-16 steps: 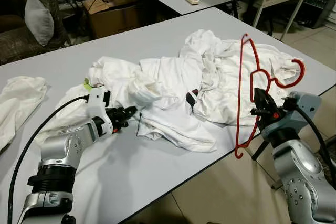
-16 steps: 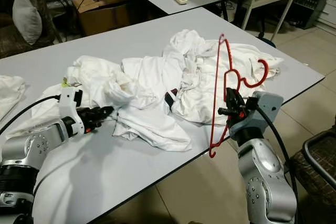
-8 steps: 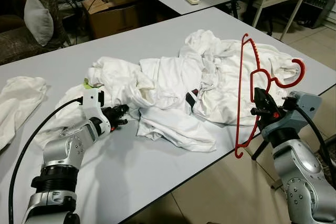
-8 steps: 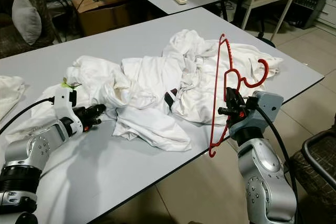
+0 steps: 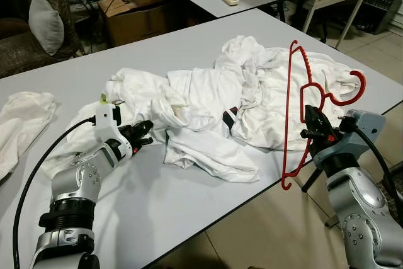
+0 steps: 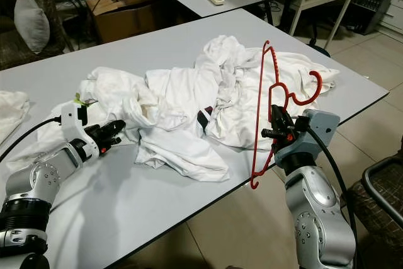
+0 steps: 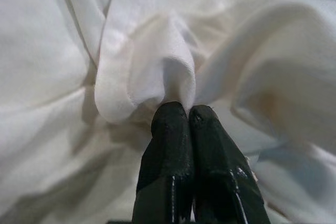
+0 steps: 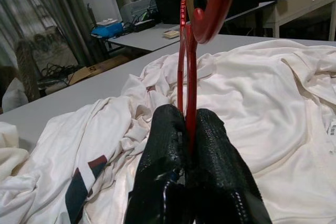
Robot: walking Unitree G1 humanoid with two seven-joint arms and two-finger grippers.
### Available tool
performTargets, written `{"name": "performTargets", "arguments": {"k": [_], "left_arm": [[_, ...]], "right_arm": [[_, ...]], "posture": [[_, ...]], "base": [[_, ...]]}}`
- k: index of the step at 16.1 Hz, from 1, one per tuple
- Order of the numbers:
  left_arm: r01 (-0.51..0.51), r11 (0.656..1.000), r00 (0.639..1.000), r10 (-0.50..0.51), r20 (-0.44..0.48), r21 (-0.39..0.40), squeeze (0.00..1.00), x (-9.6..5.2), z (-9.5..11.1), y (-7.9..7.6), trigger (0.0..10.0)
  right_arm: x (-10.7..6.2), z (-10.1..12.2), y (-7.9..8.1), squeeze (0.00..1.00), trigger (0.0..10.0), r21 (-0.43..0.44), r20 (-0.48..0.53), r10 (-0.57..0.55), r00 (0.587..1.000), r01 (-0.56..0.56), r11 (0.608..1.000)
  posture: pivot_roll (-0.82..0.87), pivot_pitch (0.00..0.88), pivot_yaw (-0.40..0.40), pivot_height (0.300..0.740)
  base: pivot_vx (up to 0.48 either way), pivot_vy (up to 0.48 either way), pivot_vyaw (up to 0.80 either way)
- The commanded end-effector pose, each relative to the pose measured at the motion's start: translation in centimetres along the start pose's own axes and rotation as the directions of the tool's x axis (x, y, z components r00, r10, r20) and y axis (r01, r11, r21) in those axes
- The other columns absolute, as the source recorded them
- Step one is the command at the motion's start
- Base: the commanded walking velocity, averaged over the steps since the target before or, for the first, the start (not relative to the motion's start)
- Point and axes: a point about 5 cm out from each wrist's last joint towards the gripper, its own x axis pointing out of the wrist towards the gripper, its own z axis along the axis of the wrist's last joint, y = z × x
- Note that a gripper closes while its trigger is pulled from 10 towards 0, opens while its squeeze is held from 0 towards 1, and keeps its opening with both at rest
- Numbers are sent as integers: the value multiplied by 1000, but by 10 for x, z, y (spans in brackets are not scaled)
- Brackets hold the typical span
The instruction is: Hang hanger
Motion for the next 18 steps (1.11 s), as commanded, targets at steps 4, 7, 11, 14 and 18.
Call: {"name": "performTargets", "arguments": {"k": [4, 7, 11, 14, 18], "left_arm": [[-34, 994, 961, 5, 276, 101, 0, -9, 81, 10, 0], [-74, 982, 912, -4, 410, 173, 0, -19, 136, 13, 0], [149, 827, 672, -486, 558, 542, 0, -71, 251, -61, 0], [199, 751, 771, -517, 373, 629, 0, -56, 217, -59, 0], [267, 699, 810, -536, 238, 664, 0, -38, 188, -64, 0]], "right_arm": [[3, 3, 4, 0, 10000, 4, 13, 9, 1000, -9, 1000], [6, 2, 7, 0, 10000, 8, 14, 18, 1000, -18, 1000], [6, 3, 5, 0, 10000, 18, 28, 0, 1000, 0, 1000], [5, 0, 7, 0, 10000, 22, 27, -2, 1000, 2, 1000], [8, 1, 8, 0, 10000, 22, 27, 6, 1000, -7, 1000]], "posture": [[-163, 0, 29, 740], [-154, 0, 30, 740], [-152, 0, 49, 740], [-150, 0, 54, 740], [-141, 0, 44, 740]], "base": [[0, 0, 0], [0, 0, 0], [0, 0, 0], [0, 0, 0], [0, 0, 0]]}}
